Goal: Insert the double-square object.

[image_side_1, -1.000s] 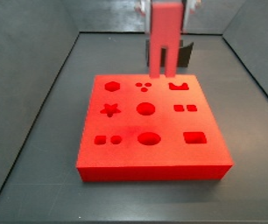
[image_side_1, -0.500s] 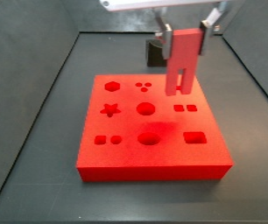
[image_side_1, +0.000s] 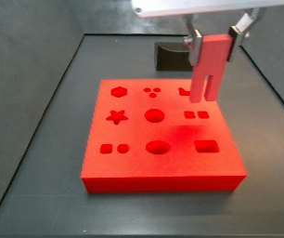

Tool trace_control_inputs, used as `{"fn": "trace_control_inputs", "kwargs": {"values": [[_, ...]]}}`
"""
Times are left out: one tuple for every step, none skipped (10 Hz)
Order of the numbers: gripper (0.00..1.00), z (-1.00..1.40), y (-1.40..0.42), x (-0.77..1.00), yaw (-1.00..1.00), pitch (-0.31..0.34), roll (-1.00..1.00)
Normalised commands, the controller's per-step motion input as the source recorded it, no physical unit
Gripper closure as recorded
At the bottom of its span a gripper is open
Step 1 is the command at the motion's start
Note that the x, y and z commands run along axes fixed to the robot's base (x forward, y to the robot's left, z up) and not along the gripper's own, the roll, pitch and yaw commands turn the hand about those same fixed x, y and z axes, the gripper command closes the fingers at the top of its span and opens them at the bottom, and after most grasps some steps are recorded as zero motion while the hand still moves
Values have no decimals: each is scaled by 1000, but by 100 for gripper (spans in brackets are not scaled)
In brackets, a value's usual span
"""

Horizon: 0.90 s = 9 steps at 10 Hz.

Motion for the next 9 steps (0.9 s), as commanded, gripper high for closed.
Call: {"fn": "trace_control_inputs", "kwargs": {"values": [[100,-234,0,120,0,131,176],[100,-369,0,46,0,94,203],[100,-423,-29,0,-11,124,219],[100,-409,-54,-80,-109,69,127],[100,-360,0,-123,-126,50,83],[100,-283,-29,-174,-151,21,34],[100,-169,-66,-57,-106,4,0],[100,-51,-103,0,-3,23,0],[100,-66,-149,180,0,1,0]]}}
